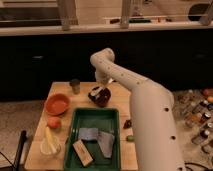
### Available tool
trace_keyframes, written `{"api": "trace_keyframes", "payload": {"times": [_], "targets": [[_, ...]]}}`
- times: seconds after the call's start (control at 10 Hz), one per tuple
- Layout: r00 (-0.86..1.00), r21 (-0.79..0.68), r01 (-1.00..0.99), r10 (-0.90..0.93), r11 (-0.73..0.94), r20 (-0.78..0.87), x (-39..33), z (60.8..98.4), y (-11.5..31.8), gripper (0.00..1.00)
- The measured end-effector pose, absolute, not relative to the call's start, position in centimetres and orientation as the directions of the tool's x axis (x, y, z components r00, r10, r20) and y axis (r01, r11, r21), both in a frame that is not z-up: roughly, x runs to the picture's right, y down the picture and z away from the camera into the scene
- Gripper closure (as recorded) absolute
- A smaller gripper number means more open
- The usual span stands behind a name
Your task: Wipe purple bowl with brush
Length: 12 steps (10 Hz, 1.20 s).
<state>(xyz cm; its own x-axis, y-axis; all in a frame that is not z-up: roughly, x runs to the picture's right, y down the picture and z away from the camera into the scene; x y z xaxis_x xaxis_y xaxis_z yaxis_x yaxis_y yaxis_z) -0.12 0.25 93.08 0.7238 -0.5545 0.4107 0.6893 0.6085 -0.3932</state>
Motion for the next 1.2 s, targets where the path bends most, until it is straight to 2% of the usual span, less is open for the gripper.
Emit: {"api": "trace_keyframes", "payload": {"times": [0.5, 0.8, 1.2], "targets": [[0.766, -0.436, 0.642, -0.52, 0.63, 0.378, 5.1, 91.8, 2.1, 1.0], [0.803, -0.459, 0.596, -0.497, 0.659, 0.329, 7.4, 92.1, 0.9, 1.0], [0.81, -0.466, 0.585, -0.505, 0.663, 0.298, 6.8, 93.6, -1.1, 1.0]]}}
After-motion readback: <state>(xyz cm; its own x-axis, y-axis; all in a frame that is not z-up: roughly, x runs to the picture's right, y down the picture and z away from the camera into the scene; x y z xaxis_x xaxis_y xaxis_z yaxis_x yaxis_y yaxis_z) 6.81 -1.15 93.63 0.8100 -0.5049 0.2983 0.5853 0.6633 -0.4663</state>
